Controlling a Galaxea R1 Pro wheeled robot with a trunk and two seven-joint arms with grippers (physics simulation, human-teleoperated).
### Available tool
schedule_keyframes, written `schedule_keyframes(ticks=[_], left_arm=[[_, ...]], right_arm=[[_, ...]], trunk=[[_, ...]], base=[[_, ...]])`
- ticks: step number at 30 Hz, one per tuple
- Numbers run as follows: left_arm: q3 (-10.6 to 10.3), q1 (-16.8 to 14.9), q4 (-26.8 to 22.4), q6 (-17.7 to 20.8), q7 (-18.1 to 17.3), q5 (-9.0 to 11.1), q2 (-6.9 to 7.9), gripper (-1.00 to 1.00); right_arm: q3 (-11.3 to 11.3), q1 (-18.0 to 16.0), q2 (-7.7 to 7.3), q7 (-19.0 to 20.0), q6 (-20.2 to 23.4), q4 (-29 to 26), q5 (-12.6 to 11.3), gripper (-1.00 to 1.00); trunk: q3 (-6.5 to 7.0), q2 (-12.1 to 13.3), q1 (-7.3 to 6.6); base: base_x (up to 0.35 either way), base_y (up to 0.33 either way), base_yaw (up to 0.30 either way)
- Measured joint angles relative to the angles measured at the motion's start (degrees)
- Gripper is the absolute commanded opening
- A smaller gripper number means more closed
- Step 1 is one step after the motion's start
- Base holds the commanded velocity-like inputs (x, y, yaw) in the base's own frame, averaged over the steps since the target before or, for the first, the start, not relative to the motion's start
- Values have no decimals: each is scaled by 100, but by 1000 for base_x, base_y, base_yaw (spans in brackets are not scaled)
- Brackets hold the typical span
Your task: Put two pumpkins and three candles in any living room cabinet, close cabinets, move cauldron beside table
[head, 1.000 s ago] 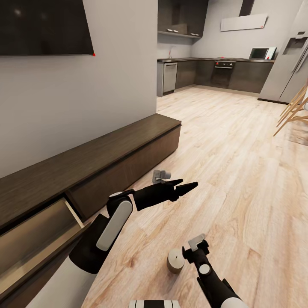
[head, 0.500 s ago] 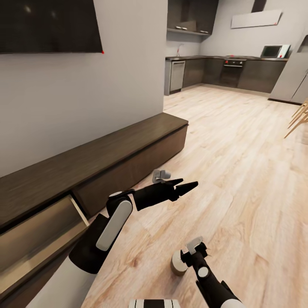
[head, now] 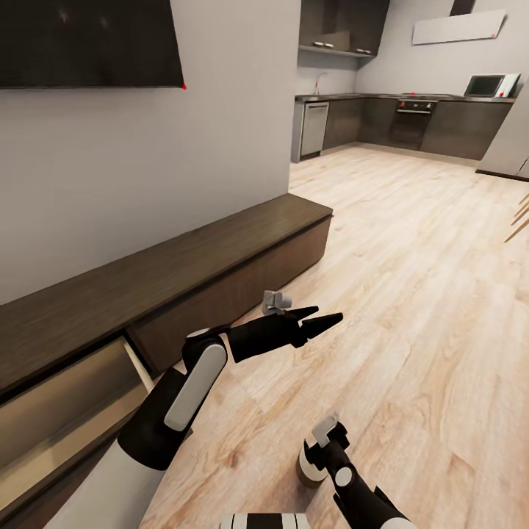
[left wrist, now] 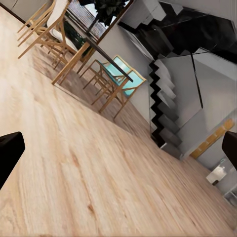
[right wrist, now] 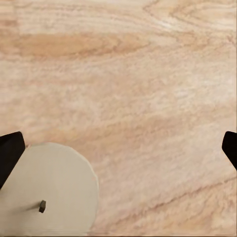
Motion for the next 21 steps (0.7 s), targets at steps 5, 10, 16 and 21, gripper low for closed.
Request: schedule_keyframes(ticks=[5, 10, 16, 21], left_arm=[[0, 0, 0, 1, -5, 0, 0, 100], [-3, 0, 0, 8, -6, 0, 0, 100], [-6, 0, 0, 3, -6, 0, 0, 100], [-6, 0, 0, 2, -6, 0, 0, 100]], right_arm=[[-4, -29, -5, 15, 57, 410, -55, 100], [-13, -86, 0, 35, 341, 616, -66, 100], [-23, -104, 1, 338, 773, 654, -96, 100], [-24, -132, 9, 426, 825, 618, -97, 100]], trunk=[[0, 0, 0], [0, 0, 0], [0, 0, 0], [0, 0, 0]], base=[[0, 0, 0], [0, 0, 0], [0, 0, 0], [0, 0, 0]])
